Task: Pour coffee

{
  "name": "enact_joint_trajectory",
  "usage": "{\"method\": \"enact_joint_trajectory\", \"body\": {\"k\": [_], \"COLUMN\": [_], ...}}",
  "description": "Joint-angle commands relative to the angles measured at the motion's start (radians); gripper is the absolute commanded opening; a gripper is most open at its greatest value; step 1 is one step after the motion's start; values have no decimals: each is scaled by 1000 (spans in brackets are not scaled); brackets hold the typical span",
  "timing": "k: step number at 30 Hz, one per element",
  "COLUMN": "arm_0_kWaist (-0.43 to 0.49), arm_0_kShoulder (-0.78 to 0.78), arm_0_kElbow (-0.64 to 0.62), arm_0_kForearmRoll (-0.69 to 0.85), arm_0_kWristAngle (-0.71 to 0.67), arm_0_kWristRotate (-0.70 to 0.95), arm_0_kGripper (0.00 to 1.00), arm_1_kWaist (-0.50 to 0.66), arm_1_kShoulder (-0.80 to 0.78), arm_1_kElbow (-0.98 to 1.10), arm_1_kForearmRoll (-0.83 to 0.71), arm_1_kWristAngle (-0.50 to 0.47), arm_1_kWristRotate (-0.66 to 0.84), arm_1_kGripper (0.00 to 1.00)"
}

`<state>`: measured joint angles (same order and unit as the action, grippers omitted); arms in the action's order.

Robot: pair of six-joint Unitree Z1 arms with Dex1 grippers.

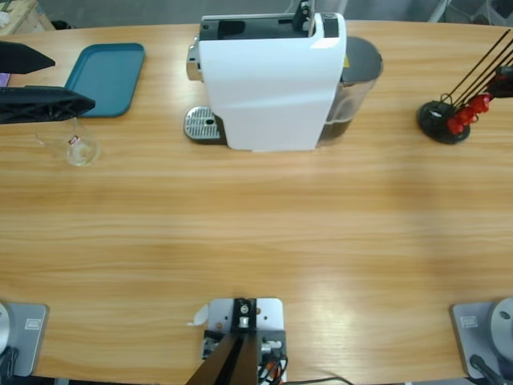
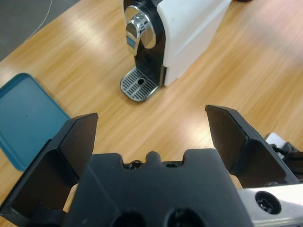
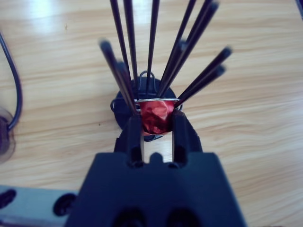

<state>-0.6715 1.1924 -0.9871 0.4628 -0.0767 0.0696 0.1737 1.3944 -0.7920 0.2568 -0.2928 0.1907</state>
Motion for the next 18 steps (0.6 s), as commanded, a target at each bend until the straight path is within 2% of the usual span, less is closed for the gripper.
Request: {"method": "enact_joint_trajectory", "body": {"k": [1,18], "arm_0_kWaist": [-11,-11], "arm_0_kShoulder": [-20,-31], "arm_0_kElbow": [58,94], "arm_0_kForearmRoll": [-27,-53], "arm_0_kWristAngle": [12,12], "arm_0_kWristRotate": [-18,-33], "arm_0_kGripper": [996,996], "arm_1_kWaist": [-10,17], "arm_1_kShoulder": [-41,-96], "arm_1_kElbow": [-35,-254], "arm_1_kForearmRoll": [48,241], "arm_1_kWristAngle": [-23,-46], "arm_1_kWristRotate": [-8,-8], "arm_1_kGripper": [0,0]}}
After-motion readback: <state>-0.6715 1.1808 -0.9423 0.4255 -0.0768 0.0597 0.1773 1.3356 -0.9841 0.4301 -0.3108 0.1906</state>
